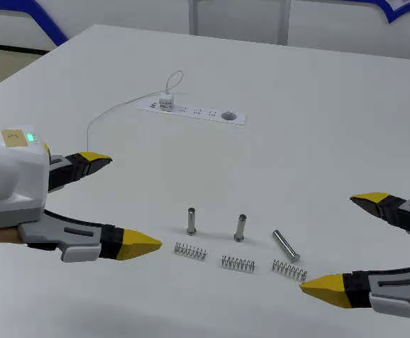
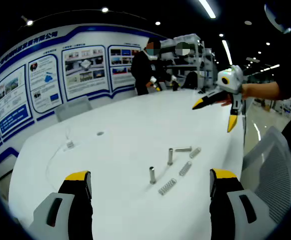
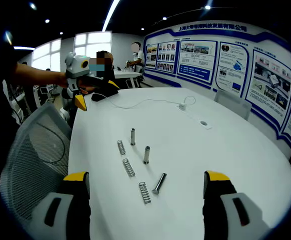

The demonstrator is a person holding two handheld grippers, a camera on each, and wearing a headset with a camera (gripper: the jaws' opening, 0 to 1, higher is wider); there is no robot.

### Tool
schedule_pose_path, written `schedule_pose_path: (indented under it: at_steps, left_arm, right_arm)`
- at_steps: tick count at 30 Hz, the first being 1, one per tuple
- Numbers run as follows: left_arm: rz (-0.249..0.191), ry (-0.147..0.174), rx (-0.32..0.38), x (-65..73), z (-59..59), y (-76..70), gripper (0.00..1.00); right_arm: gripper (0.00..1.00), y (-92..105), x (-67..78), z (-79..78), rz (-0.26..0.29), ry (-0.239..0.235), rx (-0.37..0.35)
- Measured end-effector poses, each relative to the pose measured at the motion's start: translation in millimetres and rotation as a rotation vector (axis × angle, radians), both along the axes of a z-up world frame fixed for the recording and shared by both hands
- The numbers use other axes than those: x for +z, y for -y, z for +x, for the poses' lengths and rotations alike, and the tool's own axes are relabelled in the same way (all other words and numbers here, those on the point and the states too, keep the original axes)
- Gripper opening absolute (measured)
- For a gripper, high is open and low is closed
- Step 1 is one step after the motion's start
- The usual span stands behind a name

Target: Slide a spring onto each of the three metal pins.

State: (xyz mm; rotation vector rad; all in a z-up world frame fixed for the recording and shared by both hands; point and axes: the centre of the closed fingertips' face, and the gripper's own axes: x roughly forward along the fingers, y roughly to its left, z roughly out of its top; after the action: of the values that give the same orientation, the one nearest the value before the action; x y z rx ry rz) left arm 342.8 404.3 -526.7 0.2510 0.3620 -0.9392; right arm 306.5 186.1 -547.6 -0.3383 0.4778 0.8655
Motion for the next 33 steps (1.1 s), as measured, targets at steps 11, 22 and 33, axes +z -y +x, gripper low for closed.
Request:
schedule_pose_path:
  at_steps: [11, 22, 33]
  left_arm:
    - [0.016, -0.006, -0.006, -3.3, -1.9, -1.7, 1.00]
    - [0.011, -0.003, -0.013, -2.5, -1.9, 2.5, 1.00]
    - [0.010, -0.005, -0.020, -4.2, -2.0, 5.8, 1.00]
  right_arm:
    - [0.95, 1.2, 0.2, 3.3, 0.008, -0.003, -0.005]
    - [0.95, -0.2, -2.9, 1.6, 0.008, -0.013, -0.002]
    - [0.90, 3.6, -10.1, 8.5, -0.008, -0.028, -0.018]
